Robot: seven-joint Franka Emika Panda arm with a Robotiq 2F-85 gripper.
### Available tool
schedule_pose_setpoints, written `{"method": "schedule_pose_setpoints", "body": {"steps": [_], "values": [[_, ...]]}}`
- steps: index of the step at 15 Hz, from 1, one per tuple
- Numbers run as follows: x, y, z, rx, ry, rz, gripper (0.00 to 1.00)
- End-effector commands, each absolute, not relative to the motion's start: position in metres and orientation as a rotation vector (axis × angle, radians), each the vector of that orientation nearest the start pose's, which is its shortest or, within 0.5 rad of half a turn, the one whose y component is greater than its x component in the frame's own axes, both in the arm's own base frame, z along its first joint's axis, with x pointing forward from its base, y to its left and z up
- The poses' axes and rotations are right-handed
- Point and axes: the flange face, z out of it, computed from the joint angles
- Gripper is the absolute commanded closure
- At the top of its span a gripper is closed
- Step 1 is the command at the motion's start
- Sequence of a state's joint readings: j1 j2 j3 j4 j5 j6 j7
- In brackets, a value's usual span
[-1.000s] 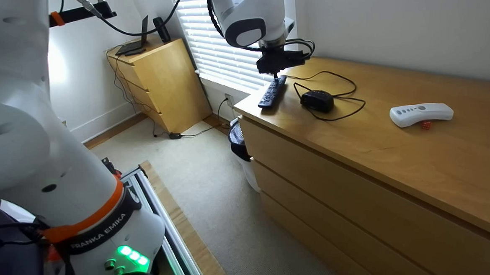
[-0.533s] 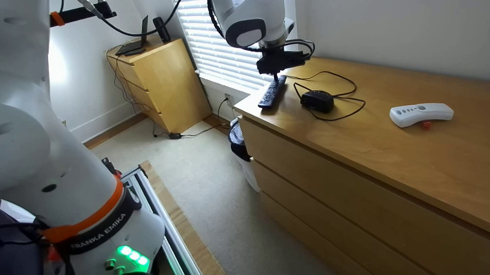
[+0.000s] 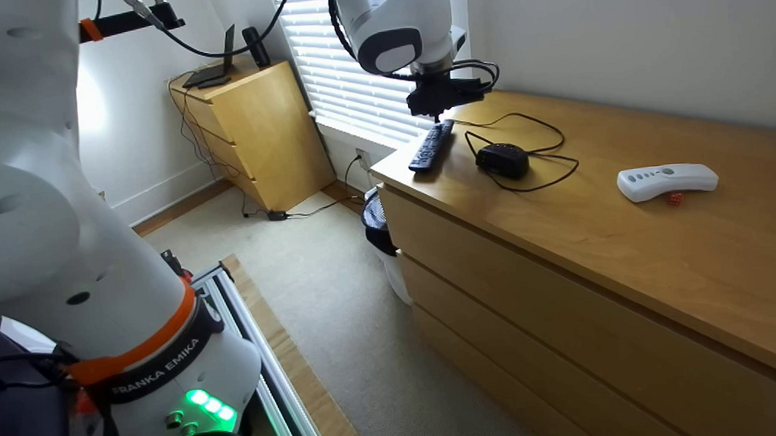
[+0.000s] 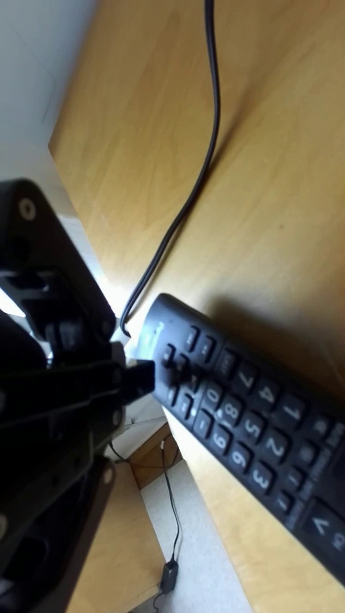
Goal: Press the button on the remote
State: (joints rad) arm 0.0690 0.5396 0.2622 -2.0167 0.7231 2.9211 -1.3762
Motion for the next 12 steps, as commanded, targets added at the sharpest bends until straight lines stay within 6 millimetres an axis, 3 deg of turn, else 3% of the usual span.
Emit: {"method": "schedule_pose_setpoints", "body": {"steps": [1, 12], "values": [[0.6033, 0.1575, 0.2166, -2.532, -1.363, -0.685, 1.00], [0.6019, 0.1566, 0.2152, -2.530, -1.413, -0.648, 1.00]]}}
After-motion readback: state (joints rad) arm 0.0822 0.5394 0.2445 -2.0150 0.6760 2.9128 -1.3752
